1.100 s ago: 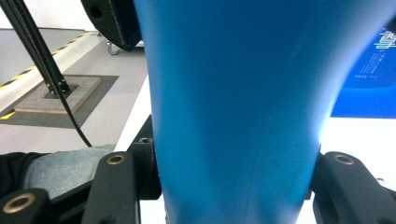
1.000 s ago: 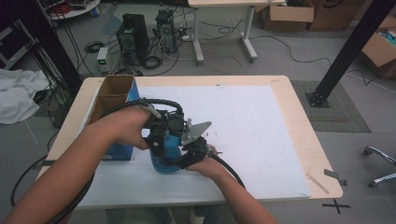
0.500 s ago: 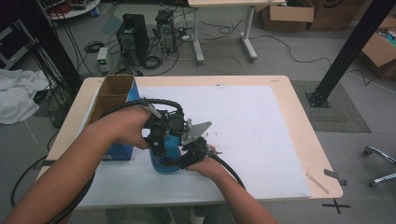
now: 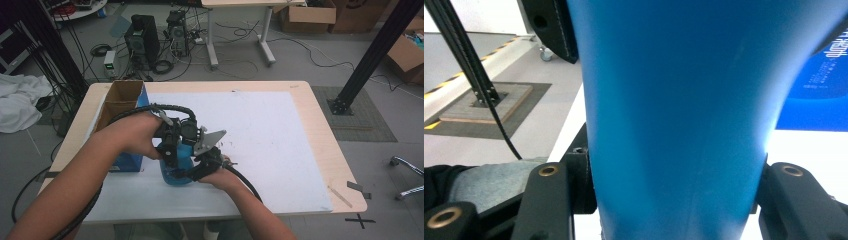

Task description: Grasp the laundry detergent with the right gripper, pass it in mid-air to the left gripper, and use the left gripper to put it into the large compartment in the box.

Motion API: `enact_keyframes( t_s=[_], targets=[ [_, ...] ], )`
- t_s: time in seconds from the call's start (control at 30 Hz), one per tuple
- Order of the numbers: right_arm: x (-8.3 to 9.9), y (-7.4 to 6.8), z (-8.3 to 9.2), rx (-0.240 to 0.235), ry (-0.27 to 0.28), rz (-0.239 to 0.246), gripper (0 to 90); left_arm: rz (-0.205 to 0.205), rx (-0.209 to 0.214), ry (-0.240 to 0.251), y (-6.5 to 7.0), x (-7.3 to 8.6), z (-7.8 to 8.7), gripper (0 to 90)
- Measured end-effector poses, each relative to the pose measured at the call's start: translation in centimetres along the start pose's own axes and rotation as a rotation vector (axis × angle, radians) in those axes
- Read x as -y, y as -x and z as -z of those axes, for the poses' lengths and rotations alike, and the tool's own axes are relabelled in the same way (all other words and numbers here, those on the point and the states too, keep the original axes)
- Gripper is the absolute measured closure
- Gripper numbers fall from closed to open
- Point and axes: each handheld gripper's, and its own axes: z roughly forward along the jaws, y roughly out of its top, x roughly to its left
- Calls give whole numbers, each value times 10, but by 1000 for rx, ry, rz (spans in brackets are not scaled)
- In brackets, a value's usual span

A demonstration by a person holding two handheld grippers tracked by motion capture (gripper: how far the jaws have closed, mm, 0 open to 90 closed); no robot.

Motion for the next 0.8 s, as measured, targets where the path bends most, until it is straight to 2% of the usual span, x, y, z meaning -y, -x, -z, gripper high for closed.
enact_keyframes(
  t_s=[0.1, 0.23, 0.63, 0.77, 0.8],
  targets=[
    [0, 0, 0, -4, 5, 1, 444, 1, -3, -13, 1, -2, 2, 379],
    [-1, -1, 0, 17, 4, 0, 430, -6, -9, -16, 0, -2, 2, 381],
    [-1, -1, 3, 25, 22, 0, 403, 2, 3, -29, -3, -5, 2, 381],
    [1, 1, 6, 29, 26, -21, 312, 9, 7, -28, -5, -4, 2, 381],
    [1, 1, 6, 29, 26, -21, 312, 10, 8, -33, -5, -4, 2, 381]
  ],
)
